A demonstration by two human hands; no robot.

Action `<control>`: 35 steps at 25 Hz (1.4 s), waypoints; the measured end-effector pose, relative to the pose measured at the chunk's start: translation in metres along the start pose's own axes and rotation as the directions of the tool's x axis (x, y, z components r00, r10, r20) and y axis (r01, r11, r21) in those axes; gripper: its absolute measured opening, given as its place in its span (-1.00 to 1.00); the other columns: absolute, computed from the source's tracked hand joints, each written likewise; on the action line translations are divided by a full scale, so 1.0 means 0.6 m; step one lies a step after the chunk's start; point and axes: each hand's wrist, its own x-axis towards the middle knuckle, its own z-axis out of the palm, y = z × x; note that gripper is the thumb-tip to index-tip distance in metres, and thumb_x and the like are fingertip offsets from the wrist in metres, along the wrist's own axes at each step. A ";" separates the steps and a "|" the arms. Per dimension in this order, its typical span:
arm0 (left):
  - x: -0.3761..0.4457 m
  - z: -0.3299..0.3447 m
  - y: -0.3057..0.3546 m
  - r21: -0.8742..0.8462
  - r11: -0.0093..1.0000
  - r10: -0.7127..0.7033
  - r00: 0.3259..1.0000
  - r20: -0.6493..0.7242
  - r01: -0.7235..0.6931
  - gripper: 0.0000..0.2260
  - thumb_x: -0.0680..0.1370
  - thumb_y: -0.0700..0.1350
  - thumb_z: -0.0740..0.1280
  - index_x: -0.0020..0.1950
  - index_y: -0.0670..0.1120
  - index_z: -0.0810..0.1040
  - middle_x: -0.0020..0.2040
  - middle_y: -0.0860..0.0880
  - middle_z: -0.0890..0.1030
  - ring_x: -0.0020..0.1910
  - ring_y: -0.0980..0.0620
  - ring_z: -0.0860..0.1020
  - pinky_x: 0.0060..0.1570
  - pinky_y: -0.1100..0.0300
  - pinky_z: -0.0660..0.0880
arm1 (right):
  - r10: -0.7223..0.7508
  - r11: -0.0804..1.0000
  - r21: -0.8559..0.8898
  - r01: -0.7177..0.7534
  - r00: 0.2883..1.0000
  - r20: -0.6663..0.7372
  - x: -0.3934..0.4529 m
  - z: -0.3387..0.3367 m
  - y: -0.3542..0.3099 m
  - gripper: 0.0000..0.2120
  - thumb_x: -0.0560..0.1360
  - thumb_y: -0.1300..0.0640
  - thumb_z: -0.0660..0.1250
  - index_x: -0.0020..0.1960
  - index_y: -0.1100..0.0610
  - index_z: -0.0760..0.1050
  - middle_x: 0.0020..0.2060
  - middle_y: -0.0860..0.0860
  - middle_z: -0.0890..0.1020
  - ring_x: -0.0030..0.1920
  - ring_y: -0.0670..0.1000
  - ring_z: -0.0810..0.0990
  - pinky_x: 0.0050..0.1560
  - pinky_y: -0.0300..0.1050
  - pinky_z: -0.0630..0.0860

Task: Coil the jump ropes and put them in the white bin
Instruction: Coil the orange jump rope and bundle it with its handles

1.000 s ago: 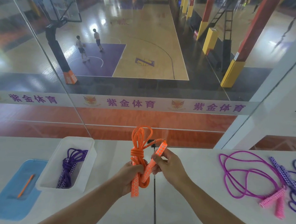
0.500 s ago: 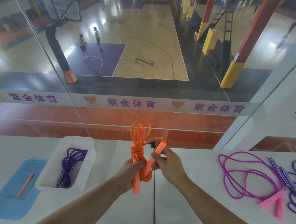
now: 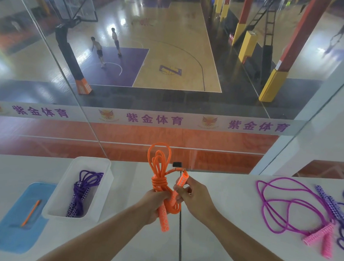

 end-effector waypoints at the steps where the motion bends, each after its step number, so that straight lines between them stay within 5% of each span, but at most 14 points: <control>1: 0.000 -0.001 0.001 0.009 1.000 -0.014 1.000 0.004 0.014 -0.83 0.59 -0.29 0.33 0.18 -0.20 0.55 -0.21 -0.10 0.74 -0.22 -0.01 0.72 -0.25 0.08 0.61 | -0.002 1.000 -0.004 0.002 1.000 0.003 0.001 0.000 0.000 -0.89 0.60 0.01 0.33 0.04 0.04 0.53 -0.27 -0.14 0.67 -0.29 -0.16 0.69 -0.15 -0.32 0.61; 6: 0.007 -0.006 -0.003 -0.028 0.998 -0.064 0.998 0.016 0.065 -0.83 0.55 -0.27 0.37 0.13 -0.19 0.58 -0.17 -0.15 0.74 -0.10 -0.12 0.66 -0.08 0.01 0.60 | -0.026 0.998 -0.056 0.027 0.999 0.019 0.009 0.001 0.002 -0.89 0.60 0.00 0.33 0.06 0.03 0.54 -0.22 -0.09 0.70 -0.27 -0.12 0.70 -0.09 -0.25 0.65; 11: 0.016 -0.013 -0.011 0.048 0.997 -0.053 0.999 0.002 0.053 -0.83 0.51 -0.24 0.37 0.09 -0.15 0.60 0.02 -0.18 0.66 -0.02 -0.10 0.58 0.02 0.01 0.55 | 0.027 0.994 0.110 -0.029 0.999 0.022 0.013 -0.004 0.014 -0.88 0.60 0.05 0.34 0.07 0.09 0.53 -0.23 -0.02 0.73 -0.27 -0.07 0.72 -0.05 -0.12 0.68; 17: 0.027 -0.022 -0.010 0.098 0.995 -0.011 0.999 0.040 0.007 -0.86 0.50 -0.25 0.32 0.02 -0.15 0.62 -0.03 -0.19 0.66 -0.03 -0.11 0.58 0.02 0.00 0.57 | 0.072 0.983 0.170 -0.071 0.997 0.002 0.019 0.005 0.017 -0.87 0.60 0.06 0.33 0.09 0.09 0.53 -0.19 0.00 0.73 -0.25 -0.06 0.73 -0.06 -0.13 0.68; 25: 0.027 -0.015 0.001 -0.055 0.996 -0.068 0.993 0.101 0.074 -0.84 0.55 -0.29 0.27 0.06 -0.16 0.60 -0.16 -0.18 0.69 -0.17 -0.12 0.65 -0.01 -0.03 0.58 | -0.059 0.998 -0.003 0.059 0.991 0.118 0.009 0.021 0.050 -0.94 0.57 0.02 0.35 -0.05 -0.02 0.57 -0.21 -0.06 0.67 -0.20 -0.11 0.63 -0.10 -0.19 0.60; 31: 0.032 -0.023 -0.012 -0.003 0.990 -0.142 0.985 0.094 0.143 -0.79 0.55 -0.26 0.30 0.18 -0.22 0.56 -0.07 -0.24 0.69 -0.09 -0.20 0.69 0.10 -0.15 0.62 | 0.014 0.906 -0.415 0.081 0.975 0.220 0.024 0.036 0.077 -0.74 0.63 -0.15 0.13 0.01 0.01 0.44 -0.04 -0.02 0.46 0.00 -0.02 0.47 0.07 -0.11 0.47; 35: 0.040 -0.021 -0.022 0.114 0.992 -0.061 0.998 0.031 0.057 -0.77 0.59 -0.11 0.29 0.20 -0.16 0.58 -0.05 -0.13 0.72 -0.04 -0.07 0.70 0.07 0.01 0.61 | 0.067 0.989 -0.141 -0.049 0.990 0.127 0.013 0.044 0.065 -0.83 0.64 -0.11 0.15 0.11 -0.06 0.43 0.09 -0.05 0.51 0.04 -0.12 0.53 -0.03 -0.33 0.43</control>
